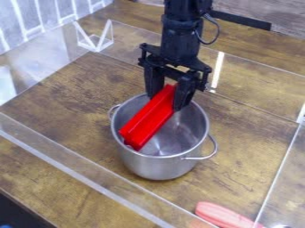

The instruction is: Remove the red object from the silver pot and put it on the table

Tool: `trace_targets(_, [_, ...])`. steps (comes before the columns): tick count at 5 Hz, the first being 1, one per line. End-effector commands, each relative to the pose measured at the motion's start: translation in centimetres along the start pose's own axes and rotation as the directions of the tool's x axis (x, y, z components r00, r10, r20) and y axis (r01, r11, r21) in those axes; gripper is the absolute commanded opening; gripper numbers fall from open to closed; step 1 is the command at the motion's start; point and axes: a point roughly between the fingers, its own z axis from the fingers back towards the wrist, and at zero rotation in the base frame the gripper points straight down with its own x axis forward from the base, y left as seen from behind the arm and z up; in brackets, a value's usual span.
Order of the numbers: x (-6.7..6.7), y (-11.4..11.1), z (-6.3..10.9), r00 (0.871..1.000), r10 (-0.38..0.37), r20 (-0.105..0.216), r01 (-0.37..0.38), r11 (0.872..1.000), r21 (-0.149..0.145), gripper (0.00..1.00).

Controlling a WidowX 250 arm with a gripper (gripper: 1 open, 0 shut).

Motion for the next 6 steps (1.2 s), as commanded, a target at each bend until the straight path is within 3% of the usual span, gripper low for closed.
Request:
trace_targets(1, [0.4,-2.0,0.7,0.996,-0.076,0.051,0.076,0.997,0.000,0.00])
trace_targets(3, [0.7,-3.2,0.3,0.993,-0.114,0.040,0.114,0.993,0.004,0.00])
trace_targets(4, [0.7,-3.7,-0.3,0.989,-0.146,0.029,0.146,0.989,0.008,1.00])
trace_targets(6, [-0.6,-3.4,1.0,0.993,-0.114,-0.006,0.114,0.993,0.001,1.00])
